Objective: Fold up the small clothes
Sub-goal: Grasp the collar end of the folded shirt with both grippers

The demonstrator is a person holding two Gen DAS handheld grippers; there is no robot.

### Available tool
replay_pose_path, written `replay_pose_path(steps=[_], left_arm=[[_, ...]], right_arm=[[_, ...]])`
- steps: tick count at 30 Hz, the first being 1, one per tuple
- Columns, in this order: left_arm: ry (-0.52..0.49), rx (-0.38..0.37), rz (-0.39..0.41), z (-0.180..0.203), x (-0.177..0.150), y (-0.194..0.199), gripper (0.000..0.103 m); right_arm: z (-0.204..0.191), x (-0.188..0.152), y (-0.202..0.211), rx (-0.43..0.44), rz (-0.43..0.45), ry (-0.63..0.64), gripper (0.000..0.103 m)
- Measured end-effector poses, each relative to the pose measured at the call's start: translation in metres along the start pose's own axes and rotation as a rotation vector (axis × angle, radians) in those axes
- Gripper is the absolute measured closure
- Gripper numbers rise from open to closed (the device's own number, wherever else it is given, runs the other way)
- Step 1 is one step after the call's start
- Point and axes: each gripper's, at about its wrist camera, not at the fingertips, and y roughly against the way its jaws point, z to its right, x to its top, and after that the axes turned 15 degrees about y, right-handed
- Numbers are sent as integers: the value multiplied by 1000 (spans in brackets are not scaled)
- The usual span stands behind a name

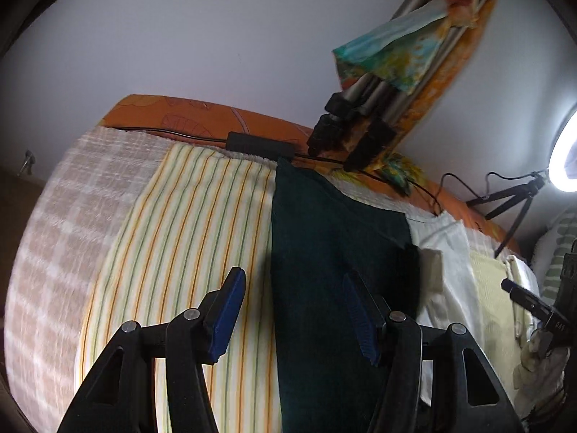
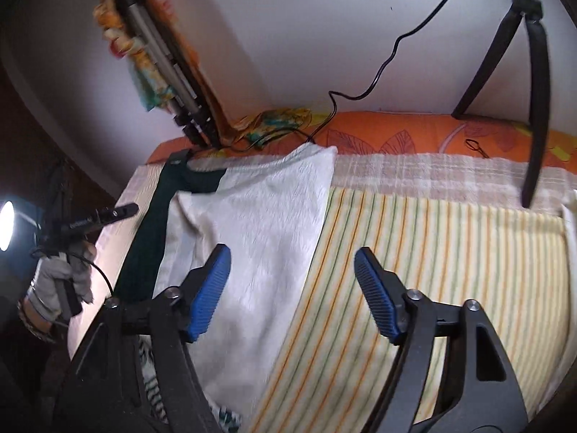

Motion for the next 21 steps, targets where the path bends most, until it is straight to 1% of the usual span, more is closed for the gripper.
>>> replay_pose_path(steps=[1,4,7,10,13,14,15,16,17,18,19,20,21], left_arm=[[-10,12,0,1,3,-6,45],[-13,30,-3,2,16,-26,46],[3,21,14,4,27,-35,46],[-10,15,20,9,33,-42,46],[-37,30,31,16,35,-49,50],[-44,37,38,18,36,-51,55],[-49,41,44,20,37,-52,63],[-51,44,46,22,39,-55,67],[-52,48,50,23,40,-58,74],[-54,48,59,24,42,-59,82],[-59,36,63,26,41,-61,91],[-69,23,65,27,40,-63,101],[-74,25,72,30,38,-64,102]], right_arm=[[6,5,-8,10,-5,-11,41],[20,15,-31,20,-23,-29,50],[29,21,-51,22,-33,-44,51],[33,29,-66,19,-37,-47,51],[34,38,-75,20,-30,-36,53],[34,40,-79,18,-31,-33,55],[33,43,-81,12,-31,-28,59],[32,46,-84,5,-29,-23,69],[31,46,-86,7,-30,-22,75],[30,47,-88,9,-32,-22,87],[29,48,-89,8,-35,-17,92],[28,48,-89,6,-35,-11,93],[26,47,-87,1,-29,-3,96]])
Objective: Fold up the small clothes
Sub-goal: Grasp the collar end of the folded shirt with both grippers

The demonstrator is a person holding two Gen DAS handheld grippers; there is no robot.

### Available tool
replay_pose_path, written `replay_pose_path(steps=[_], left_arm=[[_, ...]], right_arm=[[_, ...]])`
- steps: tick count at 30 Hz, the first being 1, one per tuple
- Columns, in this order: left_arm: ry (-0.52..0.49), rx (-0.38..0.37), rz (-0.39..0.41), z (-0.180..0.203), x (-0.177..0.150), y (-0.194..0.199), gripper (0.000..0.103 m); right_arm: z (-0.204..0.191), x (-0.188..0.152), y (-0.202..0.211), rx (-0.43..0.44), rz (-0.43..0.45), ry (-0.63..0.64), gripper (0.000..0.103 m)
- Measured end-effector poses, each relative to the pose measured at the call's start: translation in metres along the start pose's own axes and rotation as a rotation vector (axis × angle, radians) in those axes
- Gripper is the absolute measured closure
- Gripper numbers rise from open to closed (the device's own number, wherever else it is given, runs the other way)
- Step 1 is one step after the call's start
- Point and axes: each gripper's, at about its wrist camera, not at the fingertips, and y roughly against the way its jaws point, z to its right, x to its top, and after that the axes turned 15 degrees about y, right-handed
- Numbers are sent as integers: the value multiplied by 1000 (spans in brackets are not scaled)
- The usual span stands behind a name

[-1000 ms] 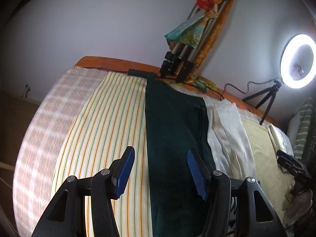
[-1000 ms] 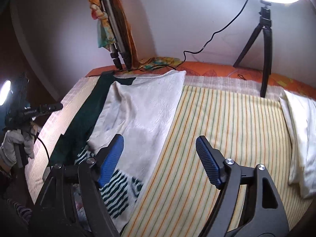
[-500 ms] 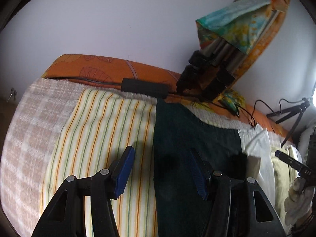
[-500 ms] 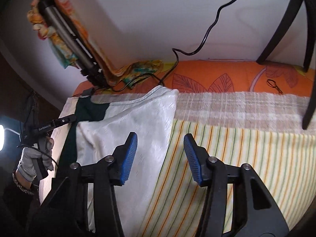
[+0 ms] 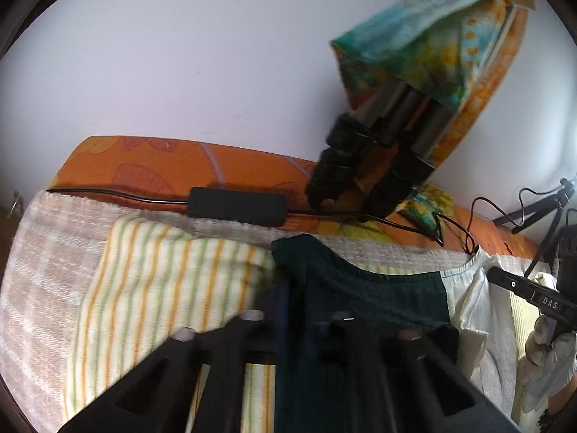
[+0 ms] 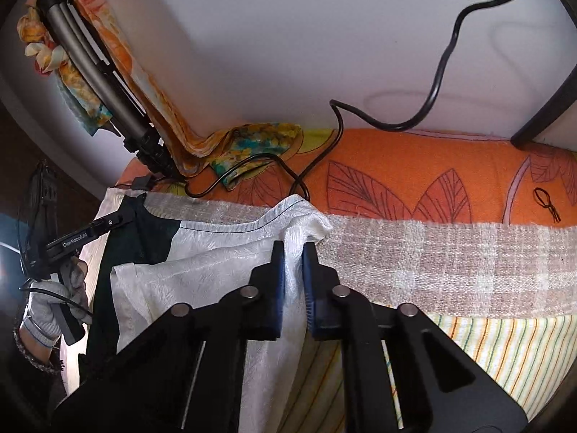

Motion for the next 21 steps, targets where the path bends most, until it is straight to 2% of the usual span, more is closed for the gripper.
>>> replay_pose_path(steps=[3,7,12,21], left_arm=[[0,-4,24,3,-3,4,103],[29,-56,47,5,-3,21,103],[23,-100,72,10,-9,56,103],[3,-153,97,8,-43,128,103]], right_arm=[[-3,1,10,-3,32,2,98],[-12,0,34,21,84,13,98],[-27,-6,63,41,123,29,98],[-61,-31,129,44,169,63,98]])
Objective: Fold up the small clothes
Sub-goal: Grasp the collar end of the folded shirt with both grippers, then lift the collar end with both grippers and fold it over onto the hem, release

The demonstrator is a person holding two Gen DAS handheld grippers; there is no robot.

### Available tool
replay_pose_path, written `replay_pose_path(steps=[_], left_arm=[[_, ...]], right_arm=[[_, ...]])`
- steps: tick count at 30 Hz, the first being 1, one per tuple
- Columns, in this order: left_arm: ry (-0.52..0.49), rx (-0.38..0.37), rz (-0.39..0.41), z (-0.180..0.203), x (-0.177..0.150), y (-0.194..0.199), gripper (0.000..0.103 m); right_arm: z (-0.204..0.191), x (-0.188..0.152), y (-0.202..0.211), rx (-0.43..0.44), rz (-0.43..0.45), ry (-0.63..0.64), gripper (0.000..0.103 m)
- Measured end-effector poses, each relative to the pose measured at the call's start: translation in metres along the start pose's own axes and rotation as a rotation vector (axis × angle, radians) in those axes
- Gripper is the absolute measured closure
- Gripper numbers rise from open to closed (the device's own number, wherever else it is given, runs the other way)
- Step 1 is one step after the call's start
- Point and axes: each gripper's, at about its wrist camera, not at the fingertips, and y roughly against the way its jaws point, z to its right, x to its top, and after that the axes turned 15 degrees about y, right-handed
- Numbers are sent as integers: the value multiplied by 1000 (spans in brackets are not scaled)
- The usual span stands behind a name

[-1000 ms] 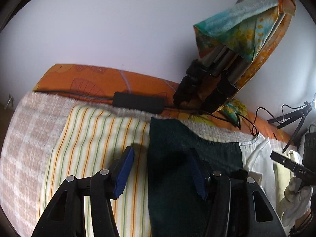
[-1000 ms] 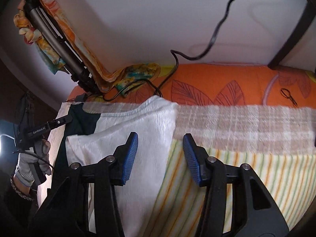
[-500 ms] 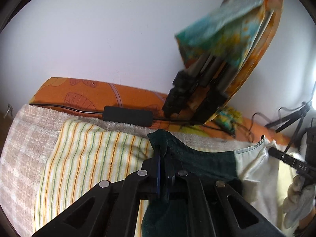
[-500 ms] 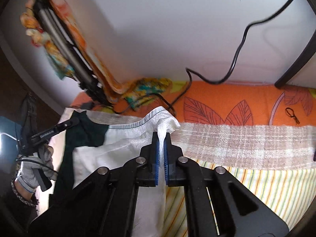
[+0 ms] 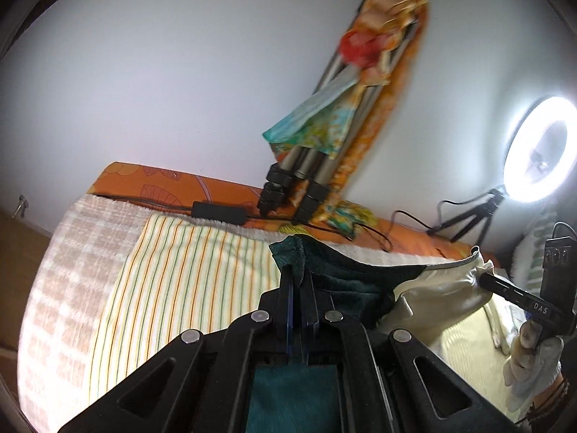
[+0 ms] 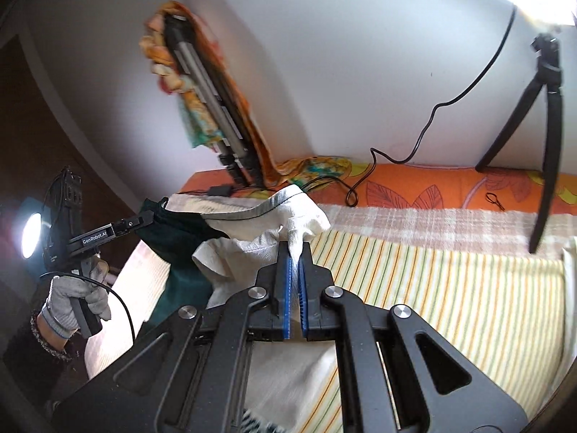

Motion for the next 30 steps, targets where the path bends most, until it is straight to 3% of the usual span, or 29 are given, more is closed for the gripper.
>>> replay_pose_path(steps=[13,21,26,30], left_arm=[[-44,2,-30,0,-80,95,103],[-72,41,-80,-23,-145,126,103],[-102,60,-113,-35,-175,137,102],[-123,66,-154,-44,-192,150,89]], right_arm=[[-75,-78,79,2,-8,34,98],[-118,-141,96,-15,-45,105,98],[-142,-162,99,-79,-88,214,98],[-148,-173,113,-65,-104,240,95]])
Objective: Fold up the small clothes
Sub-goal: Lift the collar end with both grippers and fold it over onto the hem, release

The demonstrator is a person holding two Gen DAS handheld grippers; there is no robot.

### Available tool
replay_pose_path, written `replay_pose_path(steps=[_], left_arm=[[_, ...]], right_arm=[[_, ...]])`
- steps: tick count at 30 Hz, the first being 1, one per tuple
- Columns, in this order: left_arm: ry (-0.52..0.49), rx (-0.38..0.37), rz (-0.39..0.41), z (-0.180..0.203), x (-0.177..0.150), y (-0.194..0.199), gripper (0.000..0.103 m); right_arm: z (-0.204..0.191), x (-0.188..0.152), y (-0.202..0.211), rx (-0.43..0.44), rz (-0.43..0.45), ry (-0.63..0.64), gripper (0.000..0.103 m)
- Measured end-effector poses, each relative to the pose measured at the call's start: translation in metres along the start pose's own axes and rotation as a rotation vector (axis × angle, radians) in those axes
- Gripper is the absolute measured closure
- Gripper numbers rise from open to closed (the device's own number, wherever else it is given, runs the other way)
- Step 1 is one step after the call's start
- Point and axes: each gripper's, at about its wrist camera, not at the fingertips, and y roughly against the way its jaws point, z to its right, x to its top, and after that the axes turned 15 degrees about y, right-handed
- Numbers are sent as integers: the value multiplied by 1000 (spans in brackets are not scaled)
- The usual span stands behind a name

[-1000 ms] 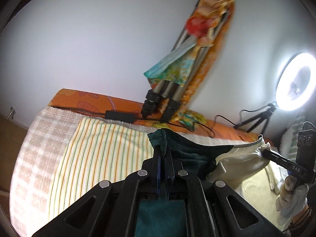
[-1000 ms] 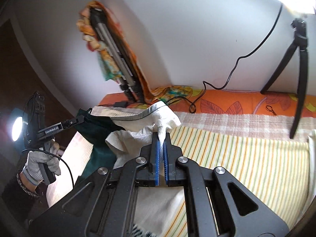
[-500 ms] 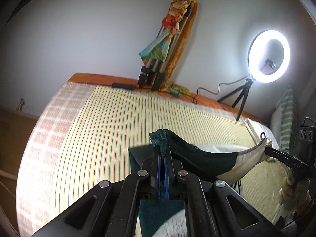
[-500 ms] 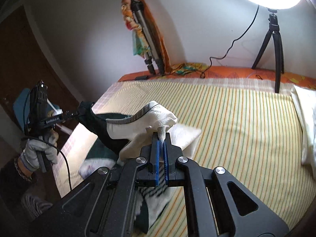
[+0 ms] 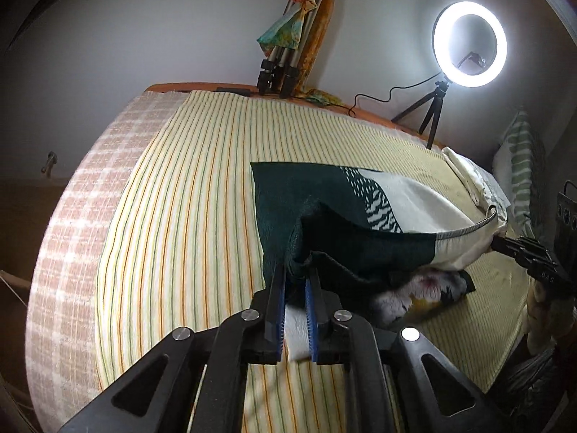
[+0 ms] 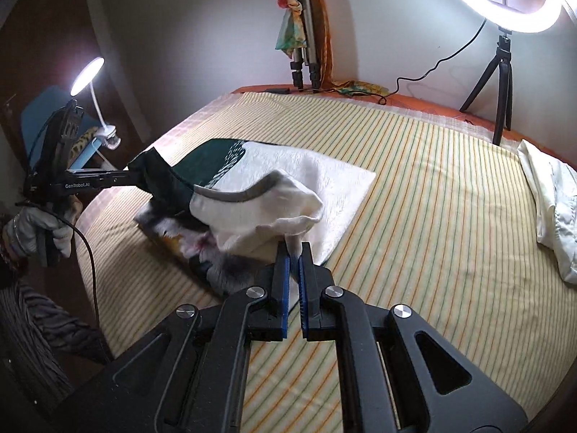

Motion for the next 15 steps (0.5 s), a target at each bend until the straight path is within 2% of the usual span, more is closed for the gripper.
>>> replay_pose_path(steps=[2,4,6,11,15], left_arm=[[-5,3,1,-4,-6,10,82],[10,-7,4,-10,-9,21,80],[36,-19,18,-16,-9,32,75],[83,-28,45,-18,-5,43,74],[86,-4,43,-10,-5,32,74]], right_arm=[[-4,-7,10,12,-16,11,87],[-4,-14,22,38,-2,-8,71],[1,-19,31,52,21,-51,62],[17,-26,30,68,30,-182,61],[10,-27,16,48,-14,-167,61]])
